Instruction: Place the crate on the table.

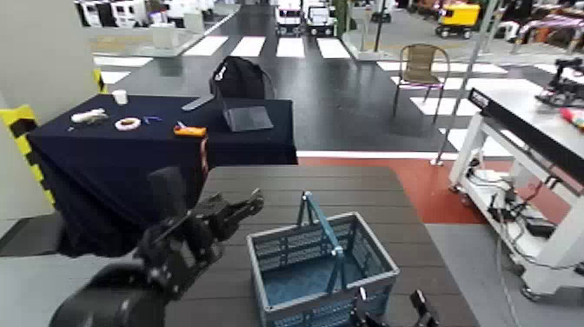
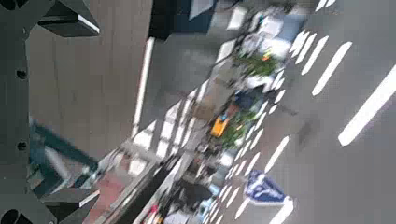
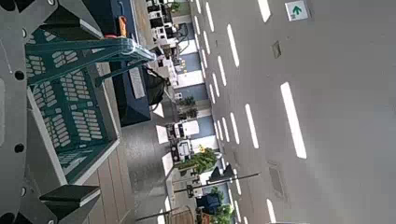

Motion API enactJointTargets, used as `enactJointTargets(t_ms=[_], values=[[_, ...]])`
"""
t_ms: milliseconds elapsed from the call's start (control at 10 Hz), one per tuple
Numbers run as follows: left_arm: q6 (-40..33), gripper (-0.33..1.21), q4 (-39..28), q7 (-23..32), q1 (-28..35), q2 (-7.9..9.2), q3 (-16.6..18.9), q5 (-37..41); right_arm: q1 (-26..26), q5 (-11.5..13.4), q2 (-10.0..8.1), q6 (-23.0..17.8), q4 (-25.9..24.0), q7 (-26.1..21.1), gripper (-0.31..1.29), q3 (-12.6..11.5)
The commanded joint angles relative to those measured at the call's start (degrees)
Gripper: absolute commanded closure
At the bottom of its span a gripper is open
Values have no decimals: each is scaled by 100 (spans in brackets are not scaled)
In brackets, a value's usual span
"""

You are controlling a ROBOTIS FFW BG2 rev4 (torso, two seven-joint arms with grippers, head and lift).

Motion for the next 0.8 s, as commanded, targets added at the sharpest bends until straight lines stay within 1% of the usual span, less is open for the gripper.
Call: enactJointTargets(t_ms=[100,300,600,700,800], values=[[-1318,10,-460,424,949,-57,43,-938,48,52,32,5,-25,0,13,-56],[-2408,10,-460,723,1476,-48,0,-1545,92,131,58,5,-60,-53,14,-100],[-3014,11,-469,1215,2258,-75,26,-1861,180,306,93,-4,-130,-141,13,-188],[-3023,11,-504,1233,2469,-119,131,-2090,198,342,93,14,-165,-141,13,-196],[-3032,11,-575,1241,2680,-127,246,-2397,215,350,93,23,-183,-141,14,-205]])
